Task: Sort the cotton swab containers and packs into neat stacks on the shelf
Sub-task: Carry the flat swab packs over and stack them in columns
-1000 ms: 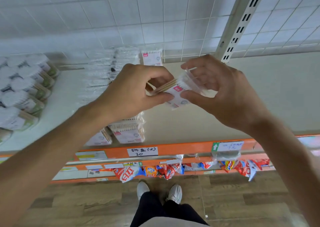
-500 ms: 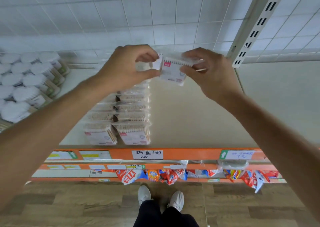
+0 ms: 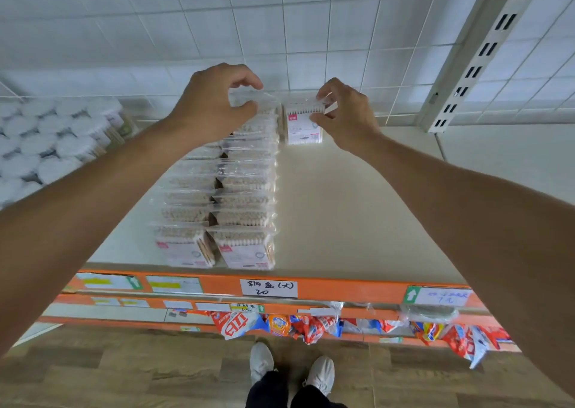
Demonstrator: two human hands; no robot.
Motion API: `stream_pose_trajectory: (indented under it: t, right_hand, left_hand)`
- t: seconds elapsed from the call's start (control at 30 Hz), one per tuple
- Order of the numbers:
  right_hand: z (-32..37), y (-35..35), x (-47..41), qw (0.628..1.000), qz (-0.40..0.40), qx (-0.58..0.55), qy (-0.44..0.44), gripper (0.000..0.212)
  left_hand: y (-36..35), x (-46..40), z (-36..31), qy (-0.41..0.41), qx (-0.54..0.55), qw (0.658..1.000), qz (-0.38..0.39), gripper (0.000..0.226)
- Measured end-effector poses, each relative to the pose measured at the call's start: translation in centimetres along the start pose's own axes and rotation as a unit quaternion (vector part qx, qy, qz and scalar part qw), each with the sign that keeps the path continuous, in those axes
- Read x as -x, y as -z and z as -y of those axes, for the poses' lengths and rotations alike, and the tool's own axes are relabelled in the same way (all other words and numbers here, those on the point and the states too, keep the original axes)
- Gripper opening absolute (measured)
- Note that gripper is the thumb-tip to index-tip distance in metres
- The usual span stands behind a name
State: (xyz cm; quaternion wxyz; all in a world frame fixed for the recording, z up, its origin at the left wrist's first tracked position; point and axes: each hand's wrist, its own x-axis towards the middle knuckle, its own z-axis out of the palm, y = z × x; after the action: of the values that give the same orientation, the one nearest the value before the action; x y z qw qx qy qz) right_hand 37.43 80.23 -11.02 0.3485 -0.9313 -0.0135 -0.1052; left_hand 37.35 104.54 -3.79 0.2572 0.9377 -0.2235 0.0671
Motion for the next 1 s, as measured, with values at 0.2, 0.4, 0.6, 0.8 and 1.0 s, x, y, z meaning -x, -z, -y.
stream_pose_trajectory:
  t: [0.2,0.4,0.6,0.8,1.0]
  right_hand:
    - [0.0,-0.6,0.0,1.0,-0.021,-0.018,0.005,0.026]
    - [0.3,-0.8,-0.1,1.0,-0.008,-0.021,-0.011,0.053]
    - [0.8,-0.9,-0.6,1.0,-0.011,0.001,-0.024,0.062]
    - [1.8,-1.3,-0.8,0.999,-0.022,0.03,-0.033,0.064]
    - [1.9,-1.4,-1.0,0.998,-0.026,0.038,-0.04,0.064]
  left_hand:
    - [-0.3,0.5,0.6,0.01,0.001,1.0,0.007,0.028]
    - [-0.8,0.6,0.1,0.008,0.011,1.0,0.008,0.029]
    - [-1.7,0.4,-0.7,0.0,0.013,1.0,0.008,0.029]
    - [-2.2,0.1,-1.2,-0.003,0.019,1.0,0.005,0.029]
    - [-2.4,0.0,-1.1,-0.002,0.017,1.0,0.009,0.03]
